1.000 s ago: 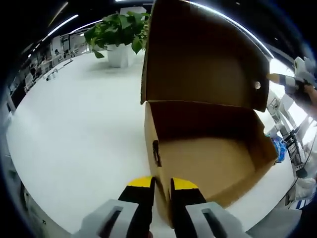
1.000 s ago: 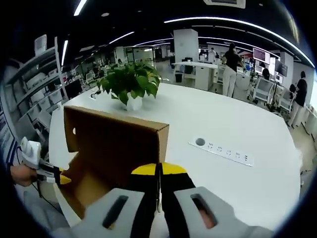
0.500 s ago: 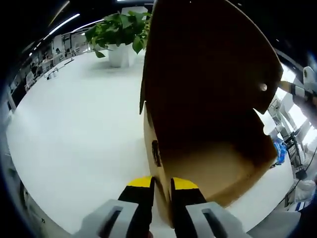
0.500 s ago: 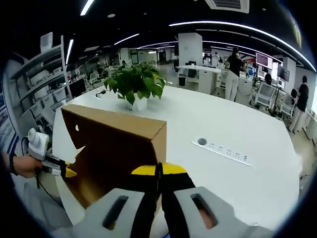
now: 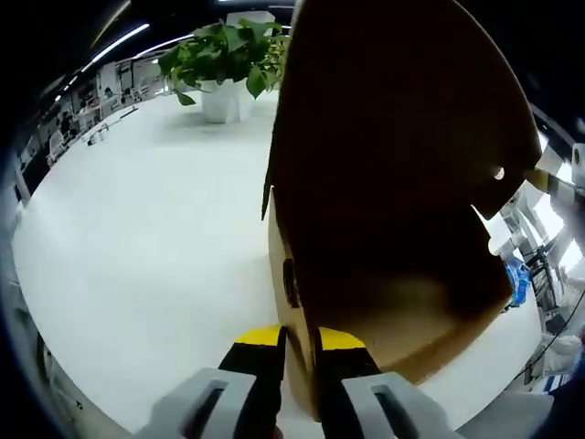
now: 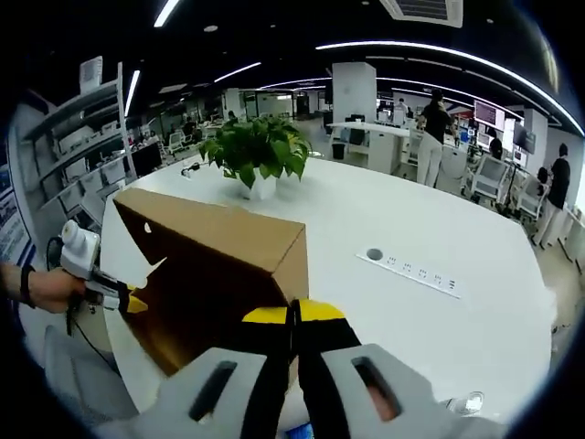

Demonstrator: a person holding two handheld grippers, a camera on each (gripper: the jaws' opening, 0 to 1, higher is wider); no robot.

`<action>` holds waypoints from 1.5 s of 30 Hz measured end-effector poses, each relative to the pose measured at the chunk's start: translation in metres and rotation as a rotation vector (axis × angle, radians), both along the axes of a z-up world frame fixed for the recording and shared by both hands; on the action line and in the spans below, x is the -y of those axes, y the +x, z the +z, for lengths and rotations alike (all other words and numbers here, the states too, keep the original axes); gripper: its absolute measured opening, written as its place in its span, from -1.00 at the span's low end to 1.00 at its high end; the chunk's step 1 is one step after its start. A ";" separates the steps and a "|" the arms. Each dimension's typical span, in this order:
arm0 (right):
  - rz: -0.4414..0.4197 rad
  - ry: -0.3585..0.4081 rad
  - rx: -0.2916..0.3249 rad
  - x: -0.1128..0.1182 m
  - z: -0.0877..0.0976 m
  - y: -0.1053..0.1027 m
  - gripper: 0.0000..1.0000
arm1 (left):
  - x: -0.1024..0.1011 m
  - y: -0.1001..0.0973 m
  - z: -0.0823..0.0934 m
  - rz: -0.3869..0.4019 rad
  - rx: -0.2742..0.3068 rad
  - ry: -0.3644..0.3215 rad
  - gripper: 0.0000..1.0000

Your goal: Operate the shoe box by opening the lid, removing the specified soft item, and placing it in the target area until the item is outside and the box remains undamaged.

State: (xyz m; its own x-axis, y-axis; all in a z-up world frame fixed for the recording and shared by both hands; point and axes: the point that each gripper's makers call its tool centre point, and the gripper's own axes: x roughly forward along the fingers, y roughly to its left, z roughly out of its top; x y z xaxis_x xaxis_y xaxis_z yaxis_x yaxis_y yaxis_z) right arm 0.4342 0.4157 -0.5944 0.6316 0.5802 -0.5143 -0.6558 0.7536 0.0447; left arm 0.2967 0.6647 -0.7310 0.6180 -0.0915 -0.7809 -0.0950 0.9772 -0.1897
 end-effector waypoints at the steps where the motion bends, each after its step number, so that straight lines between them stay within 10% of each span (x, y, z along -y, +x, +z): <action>1: 0.002 -0.004 0.001 0.001 -0.001 -0.002 -1.00 | 0.000 0.000 0.000 0.000 0.001 0.001 -0.77; 45: -0.053 0.071 0.017 0.017 -0.023 -0.058 -0.96 | -0.002 0.002 0.003 -0.031 0.084 -0.080 -0.69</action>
